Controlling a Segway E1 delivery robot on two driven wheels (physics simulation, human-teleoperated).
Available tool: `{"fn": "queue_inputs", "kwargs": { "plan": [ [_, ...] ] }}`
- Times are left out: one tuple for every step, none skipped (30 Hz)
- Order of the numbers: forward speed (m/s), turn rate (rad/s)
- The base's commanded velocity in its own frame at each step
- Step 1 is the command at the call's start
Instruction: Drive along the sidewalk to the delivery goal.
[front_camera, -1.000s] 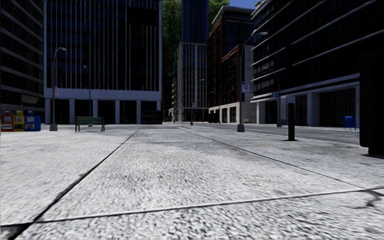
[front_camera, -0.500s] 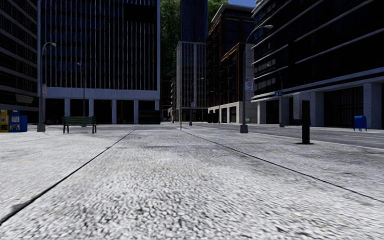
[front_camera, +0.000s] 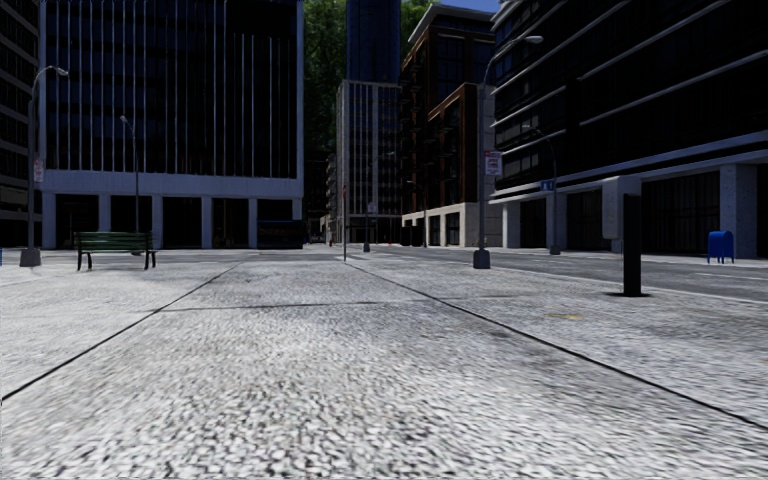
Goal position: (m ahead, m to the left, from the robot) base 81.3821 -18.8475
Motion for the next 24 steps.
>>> {"fn": "queue_inputs", "kwargs": {
  "plan": [
    [2.00, 0.00],
    [2.00, 0.00],
    [2.00, 0.00],
    [2.00, 0.00],
    [2.00, 0.00],
    [2.00, 0.00],
    [2.00, 0.00],
    [2.00, 0.00],
    [2.00, 0.00],
    [2.00, 0.00],
    [2.00, 0.00],
    [2.00, 0.00],
    [2.00, 0.00],
    [2.00, 0.00],
    [2.00, 0.00],
    [2.00, 0.00],
    [2.00, 0.00],
    [2.00, 0.00],
    [2.00, 0.00],
    [2.00, 0.00],
    [2.00, 0.00],
    [2.00, 0.00],
    [2.00, 0.00],
    [2.00, 0.00]
  ]
}}
